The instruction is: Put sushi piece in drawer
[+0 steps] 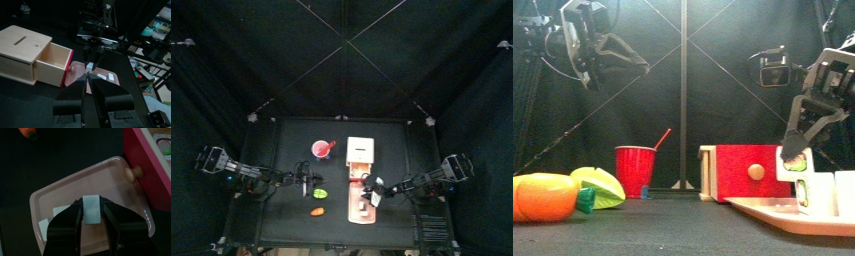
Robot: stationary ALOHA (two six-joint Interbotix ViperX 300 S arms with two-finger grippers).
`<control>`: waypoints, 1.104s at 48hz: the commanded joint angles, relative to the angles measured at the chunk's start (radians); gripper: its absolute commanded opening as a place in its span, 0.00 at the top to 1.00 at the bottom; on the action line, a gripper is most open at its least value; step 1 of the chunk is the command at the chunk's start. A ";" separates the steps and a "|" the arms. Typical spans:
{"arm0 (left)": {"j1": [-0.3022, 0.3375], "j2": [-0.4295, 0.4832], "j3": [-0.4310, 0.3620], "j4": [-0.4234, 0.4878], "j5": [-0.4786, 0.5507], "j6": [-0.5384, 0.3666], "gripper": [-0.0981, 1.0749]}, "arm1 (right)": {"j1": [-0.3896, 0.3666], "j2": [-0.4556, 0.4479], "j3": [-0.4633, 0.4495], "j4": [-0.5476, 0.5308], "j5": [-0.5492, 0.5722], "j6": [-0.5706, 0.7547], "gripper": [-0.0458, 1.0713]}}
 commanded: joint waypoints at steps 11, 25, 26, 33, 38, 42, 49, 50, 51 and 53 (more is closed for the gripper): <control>0.006 -0.002 -0.011 0.003 -0.008 0.003 0.44 | -0.002 -0.012 -0.011 0.008 0.003 0.000 0.42; 0.006 0.000 -0.011 0.002 -0.008 0.000 0.44 | -0.003 -0.023 -0.021 -0.003 0.003 -0.002 0.42; 0.006 0.000 -0.011 0.002 -0.008 0.000 0.44 | -0.003 -0.026 -0.021 -0.006 0.005 -0.002 0.42; 0.005 0.000 -0.009 0.002 -0.008 -0.002 0.44 | -0.003 -0.049 -0.025 -0.015 0.006 -0.002 0.42; 0.005 0.000 -0.008 0.000 -0.009 -0.002 0.44 | -0.012 -0.094 -0.026 -0.034 0.006 -0.003 0.42; 0.005 0.003 -0.008 0.000 -0.009 -0.002 0.44 | -0.052 -0.144 -0.035 -0.067 0.006 -0.002 0.42; 0.005 0.014 -0.012 0.000 -0.009 -0.002 0.44 | -0.121 -0.236 -0.032 -0.115 0.020 0.003 0.42; 0.006 0.015 -0.014 0.000 -0.009 -0.002 0.44 | -0.127 -0.244 -0.028 -0.117 0.028 0.006 0.42; 0.005 0.017 -0.014 0.000 -0.008 -0.002 0.44 | -0.133 -0.249 -0.025 -0.118 0.037 0.008 0.42; 0.005 0.020 -0.015 0.000 -0.008 -0.002 0.44 | -0.140 -0.261 -0.015 -0.117 0.060 0.009 0.42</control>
